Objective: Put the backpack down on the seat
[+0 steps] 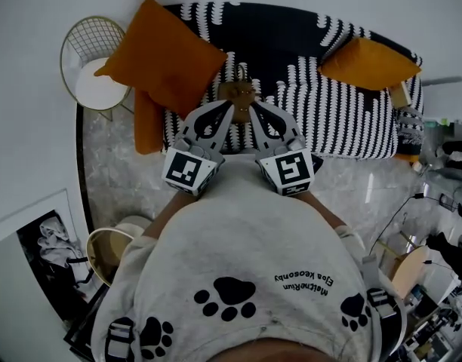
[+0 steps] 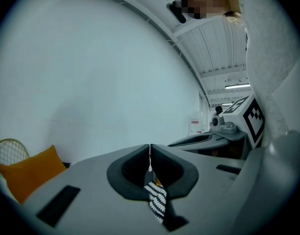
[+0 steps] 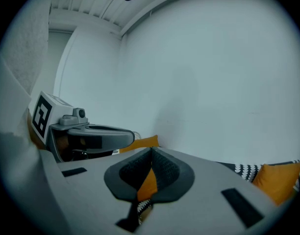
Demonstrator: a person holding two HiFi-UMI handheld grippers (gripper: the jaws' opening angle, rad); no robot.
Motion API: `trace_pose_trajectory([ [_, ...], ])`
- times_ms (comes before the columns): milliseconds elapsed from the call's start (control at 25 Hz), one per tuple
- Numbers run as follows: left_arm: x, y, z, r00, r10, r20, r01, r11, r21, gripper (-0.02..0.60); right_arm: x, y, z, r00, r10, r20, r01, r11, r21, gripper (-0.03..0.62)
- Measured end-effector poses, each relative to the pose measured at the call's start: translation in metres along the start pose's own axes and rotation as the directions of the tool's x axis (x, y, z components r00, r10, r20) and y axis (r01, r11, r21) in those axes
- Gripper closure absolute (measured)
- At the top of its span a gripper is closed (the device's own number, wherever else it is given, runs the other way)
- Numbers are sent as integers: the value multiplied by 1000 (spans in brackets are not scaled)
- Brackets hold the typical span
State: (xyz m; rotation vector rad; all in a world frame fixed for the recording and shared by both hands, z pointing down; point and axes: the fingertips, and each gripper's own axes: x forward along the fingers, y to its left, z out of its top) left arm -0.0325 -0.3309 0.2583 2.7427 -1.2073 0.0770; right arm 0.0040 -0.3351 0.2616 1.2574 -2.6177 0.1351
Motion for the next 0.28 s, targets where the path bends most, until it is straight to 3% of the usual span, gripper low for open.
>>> trace_pose_trajectory([
  [280,5,7,-1,1000,-17,-12,17,1000,-6,560,7,-2,-1,1000,-6,-3,6,1000,11,562],
])
